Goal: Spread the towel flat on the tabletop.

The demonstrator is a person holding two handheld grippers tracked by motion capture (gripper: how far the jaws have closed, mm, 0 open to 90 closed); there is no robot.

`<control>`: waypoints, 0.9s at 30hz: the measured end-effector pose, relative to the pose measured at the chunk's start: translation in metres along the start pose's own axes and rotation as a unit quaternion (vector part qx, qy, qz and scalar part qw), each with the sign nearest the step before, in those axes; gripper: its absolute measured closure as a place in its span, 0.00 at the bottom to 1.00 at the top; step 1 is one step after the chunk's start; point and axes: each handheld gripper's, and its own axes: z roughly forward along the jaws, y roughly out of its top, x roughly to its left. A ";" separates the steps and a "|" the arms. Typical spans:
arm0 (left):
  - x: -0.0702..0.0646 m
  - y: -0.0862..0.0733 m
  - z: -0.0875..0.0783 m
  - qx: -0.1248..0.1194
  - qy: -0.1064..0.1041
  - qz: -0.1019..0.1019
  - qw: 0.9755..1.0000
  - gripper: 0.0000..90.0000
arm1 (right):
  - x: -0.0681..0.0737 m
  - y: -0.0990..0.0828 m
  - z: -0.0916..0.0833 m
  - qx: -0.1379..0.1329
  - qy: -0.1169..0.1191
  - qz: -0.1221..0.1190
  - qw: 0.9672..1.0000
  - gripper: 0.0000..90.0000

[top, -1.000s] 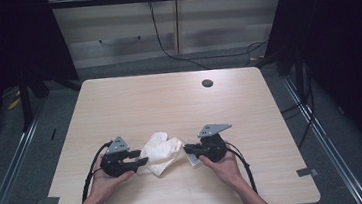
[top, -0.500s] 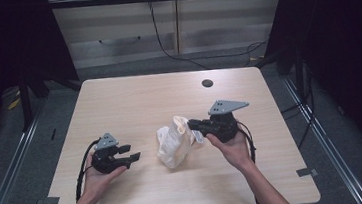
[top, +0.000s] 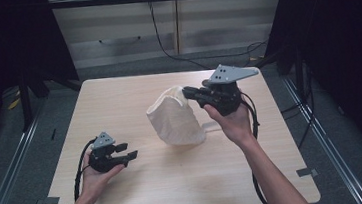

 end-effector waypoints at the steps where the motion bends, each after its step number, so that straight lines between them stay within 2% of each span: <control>1: 0.001 0.000 -0.001 -0.003 0.001 -0.002 1.000 0.51 | 0.001 0.004 0.000 -0.003 0.001 -0.003 1.000 0.98; 3: 0.002 0.000 -0.002 -0.003 0.002 -0.003 1.000 0.51 | 0.003 0.006 0.003 -0.005 0.003 -0.004 1.000 0.98; 6: 0.003 -0.001 -0.003 -0.003 0.004 -0.003 1.000 0.51 | 0.003 -0.005 0.014 0.012 0.010 0.001 1.000 0.98; 7: 0.003 -0.002 -0.003 -0.002 0.001 -0.003 1.000 0.51 | 0.000 -0.017 0.024 0.025 0.011 0.011 1.000 0.98; 8: 0.002 -0.002 -0.002 -0.002 0.000 -0.002 1.000 0.51 | 0.000 -0.017 0.024 0.025 0.011 0.011 1.000 0.98; 14: -0.002 -0.002 0.000 0.001 -0.008 0.010 1.000 0.51 | -0.016 -0.058 0.049 0.059 0.012 0.050 0.997 0.98; 15: -0.004 -0.002 0.001 0.000 -0.011 0.006 1.000 0.51 | -0.017 -0.063 0.050 0.063 0.011 0.054 0.997 0.98; 16: -0.004 -0.002 0.002 0.004 -0.013 0.009 1.000 0.51 | -0.021 -0.076 0.054 0.076 0.009 0.062 0.995 0.98; 18: -0.006 -0.002 0.004 0.006 -0.017 0.012 1.000 0.51 | -0.022 -0.081 0.056 0.081 0.008 0.063 0.995 0.98; 20: -0.008 -0.002 0.006 0.009 -0.021 0.016 1.000 0.51 | -0.023 -0.094 0.059 0.093 0.009 0.071 0.993 0.98; 21: -0.010 -0.002 0.008 0.012 -0.026 0.022 0.999 0.52 | -0.024 -0.105 0.061 0.103 0.007 0.074 0.992 0.98; 23: -0.011 -0.002 0.008 0.013 -0.028 0.026 0.999 0.53 | -0.024 -0.111 0.062 0.106 0.009 0.079 0.991 0.98; 25: -0.015 -0.001 0.011 0.015 -0.033 0.036 0.999 0.59 | -0.023 -0.127 0.064 0.123 0.009 0.083 0.989 0.98; 27: -0.019 0.000 0.014 0.018 -0.043 0.045 0.998 0.63 | -0.023 -0.133 0.064 0.129 0.010 0.083 0.988 0.98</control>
